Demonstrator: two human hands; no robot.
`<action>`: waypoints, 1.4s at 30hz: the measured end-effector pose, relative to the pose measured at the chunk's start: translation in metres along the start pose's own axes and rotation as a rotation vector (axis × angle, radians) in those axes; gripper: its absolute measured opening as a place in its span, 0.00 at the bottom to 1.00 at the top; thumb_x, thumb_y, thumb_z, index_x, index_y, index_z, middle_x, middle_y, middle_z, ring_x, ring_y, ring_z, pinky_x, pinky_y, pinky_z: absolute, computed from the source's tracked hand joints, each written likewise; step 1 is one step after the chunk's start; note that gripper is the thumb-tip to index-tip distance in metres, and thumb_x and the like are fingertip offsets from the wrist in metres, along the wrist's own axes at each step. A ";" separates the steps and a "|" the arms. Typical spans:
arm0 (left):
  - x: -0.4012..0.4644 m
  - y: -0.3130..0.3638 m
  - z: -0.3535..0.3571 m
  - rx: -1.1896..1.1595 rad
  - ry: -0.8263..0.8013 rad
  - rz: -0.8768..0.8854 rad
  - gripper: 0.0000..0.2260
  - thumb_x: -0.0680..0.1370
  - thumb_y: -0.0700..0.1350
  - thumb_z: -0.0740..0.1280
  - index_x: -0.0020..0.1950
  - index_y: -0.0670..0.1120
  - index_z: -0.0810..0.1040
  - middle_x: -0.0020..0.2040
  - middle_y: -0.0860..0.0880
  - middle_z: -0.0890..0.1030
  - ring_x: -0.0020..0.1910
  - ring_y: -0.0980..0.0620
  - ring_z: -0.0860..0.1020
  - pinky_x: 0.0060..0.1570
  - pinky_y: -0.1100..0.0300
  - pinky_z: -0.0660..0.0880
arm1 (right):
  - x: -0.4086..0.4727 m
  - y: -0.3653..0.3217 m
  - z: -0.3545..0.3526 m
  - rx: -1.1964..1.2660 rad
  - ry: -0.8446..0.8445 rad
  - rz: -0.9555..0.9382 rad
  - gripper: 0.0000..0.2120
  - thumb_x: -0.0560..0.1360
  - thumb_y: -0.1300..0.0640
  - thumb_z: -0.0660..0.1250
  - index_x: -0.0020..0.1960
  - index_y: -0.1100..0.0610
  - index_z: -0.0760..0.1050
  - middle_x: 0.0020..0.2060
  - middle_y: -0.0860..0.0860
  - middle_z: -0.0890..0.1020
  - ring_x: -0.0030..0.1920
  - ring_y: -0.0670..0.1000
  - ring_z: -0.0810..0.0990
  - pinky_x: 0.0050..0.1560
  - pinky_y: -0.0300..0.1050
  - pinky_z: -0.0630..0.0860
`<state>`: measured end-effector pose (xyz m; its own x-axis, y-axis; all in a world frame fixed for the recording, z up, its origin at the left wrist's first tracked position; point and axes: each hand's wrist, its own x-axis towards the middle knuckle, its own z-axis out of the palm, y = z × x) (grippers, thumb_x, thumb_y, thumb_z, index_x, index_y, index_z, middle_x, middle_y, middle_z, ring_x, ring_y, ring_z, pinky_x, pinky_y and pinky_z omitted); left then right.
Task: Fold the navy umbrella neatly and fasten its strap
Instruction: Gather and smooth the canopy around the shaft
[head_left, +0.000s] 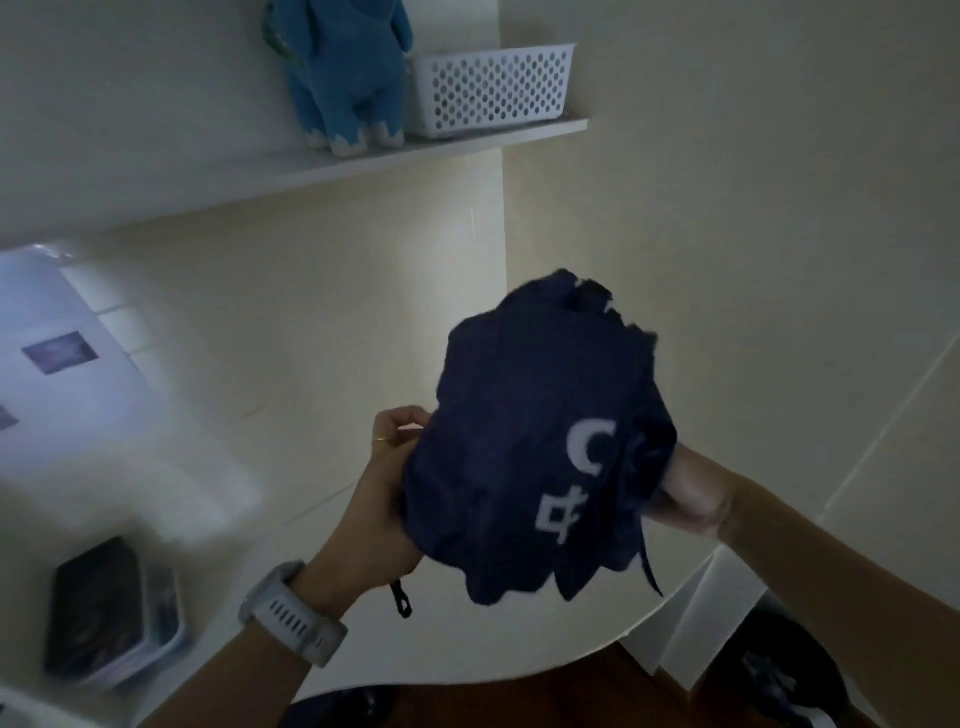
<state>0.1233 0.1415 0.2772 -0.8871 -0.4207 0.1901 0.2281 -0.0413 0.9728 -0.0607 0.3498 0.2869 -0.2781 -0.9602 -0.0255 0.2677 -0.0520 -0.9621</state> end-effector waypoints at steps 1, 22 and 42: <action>0.003 0.004 -0.003 0.058 0.039 -0.015 0.32 0.58 0.57 0.84 0.52 0.45 0.73 0.37 0.57 0.84 0.35 0.56 0.81 0.36 0.61 0.78 | 0.004 0.001 0.001 -0.021 0.009 0.020 0.20 0.55 0.44 0.87 0.45 0.47 0.90 0.45 0.51 0.90 0.45 0.52 0.89 0.42 0.45 0.85; 0.013 -0.021 -0.064 -0.696 -0.393 -0.417 0.16 0.84 0.33 0.51 0.63 0.37 0.76 0.51 0.41 0.81 0.34 0.52 0.72 0.30 0.64 0.65 | -0.031 -0.059 0.012 -1.714 0.404 -0.593 0.06 0.75 0.54 0.73 0.51 0.48 0.87 0.43 0.46 0.82 0.26 0.49 0.77 0.27 0.40 0.72; -0.011 -0.029 -0.031 -0.074 -0.296 -0.428 0.57 0.61 0.86 0.47 0.70 0.43 0.76 0.42 0.35 0.72 0.32 0.46 0.68 0.31 0.55 0.65 | -0.007 -0.063 0.053 -0.461 0.222 -0.207 0.07 0.77 0.65 0.71 0.44 0.59 0.87 0.33 0.56 0.85 0.34 0.50 0.82 0.37 0.38 0.79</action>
<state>0.1390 0.1187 0.2429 -0.9800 -0.0789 -0.1825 -0.1612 -0.2216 0.9617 -0.0270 0.3452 0.3616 -0.4835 -0.8591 0.1678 -0.2309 -0.0598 -0.9711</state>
